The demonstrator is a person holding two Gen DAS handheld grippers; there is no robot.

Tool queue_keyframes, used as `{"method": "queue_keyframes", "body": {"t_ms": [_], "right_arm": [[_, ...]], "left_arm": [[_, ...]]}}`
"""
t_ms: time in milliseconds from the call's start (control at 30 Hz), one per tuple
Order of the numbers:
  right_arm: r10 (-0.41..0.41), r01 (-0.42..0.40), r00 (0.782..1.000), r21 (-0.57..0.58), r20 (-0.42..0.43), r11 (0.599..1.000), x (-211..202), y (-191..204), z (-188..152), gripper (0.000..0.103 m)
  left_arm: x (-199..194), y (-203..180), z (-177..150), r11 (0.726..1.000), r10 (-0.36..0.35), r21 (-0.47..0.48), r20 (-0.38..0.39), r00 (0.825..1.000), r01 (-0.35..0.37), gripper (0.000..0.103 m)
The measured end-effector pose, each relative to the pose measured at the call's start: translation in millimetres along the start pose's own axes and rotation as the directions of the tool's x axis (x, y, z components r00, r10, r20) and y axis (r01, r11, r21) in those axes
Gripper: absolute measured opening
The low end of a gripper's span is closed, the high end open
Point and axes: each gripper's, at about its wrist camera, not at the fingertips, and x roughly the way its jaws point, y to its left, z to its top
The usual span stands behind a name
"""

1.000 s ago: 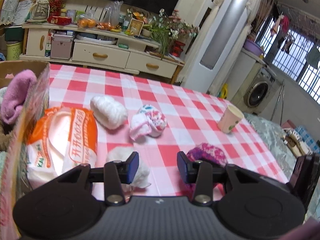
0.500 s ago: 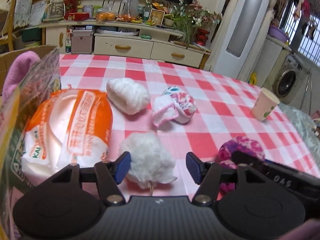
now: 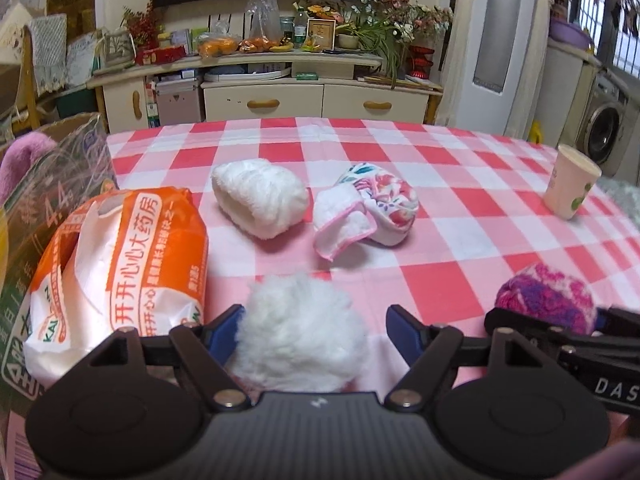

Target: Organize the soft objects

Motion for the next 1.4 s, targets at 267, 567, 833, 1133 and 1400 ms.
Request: {"method": "queue_keyframes", "body": {"t_ms": [267, 567, 833, 1133, 1400], "right_arm": [[-0.015, 0.015, 1.000, -0.023, -0.008, 1.000, 1.0, -4.0, 2.6, 0.096], [-0.021, 0.021, 1.000, -0.040, 0.004, 0.999, -3.2, -4.7, 2.5, 0.069], [-0.041, 0.041, 0.999, -0.014, 0.029, 0.999, -10.7, -8.4, 2.4, 0.057], [-0.048, 0.046, 0.996, 0.028, 0.080, 0.999, -24.6, -10.1, 7.5, 0.045], [-0.011, 0.008, 0.992, 0.018, 0.126, 1.000, -34.1, 12.9, 18.2, 0.043]], "left_arm": [[1.1, -6.9, -8.6, 0.998, 0.016, 0.058, 0.001, 1.000, -0.016, 0.053], [-2.5, -2.7, -7.5, 0.999, -0.043, 0.009, -0.015, 0.999, 0.044, 0.045], [-20.0, 8.2, -1.1, 0.993, -0.108, -0.056, 0.007, 0.994, 0.108, 0.044], [-50.1, 24.0, 10.7, 0.975, -0.184, -0.111, 0.076, 0.980, 0.192, 0.044], [-76.0, 51.8, 23.3, 0.956, -0.214, -0.165, 0.167, 0.963, 0.241, 0.044]]}}
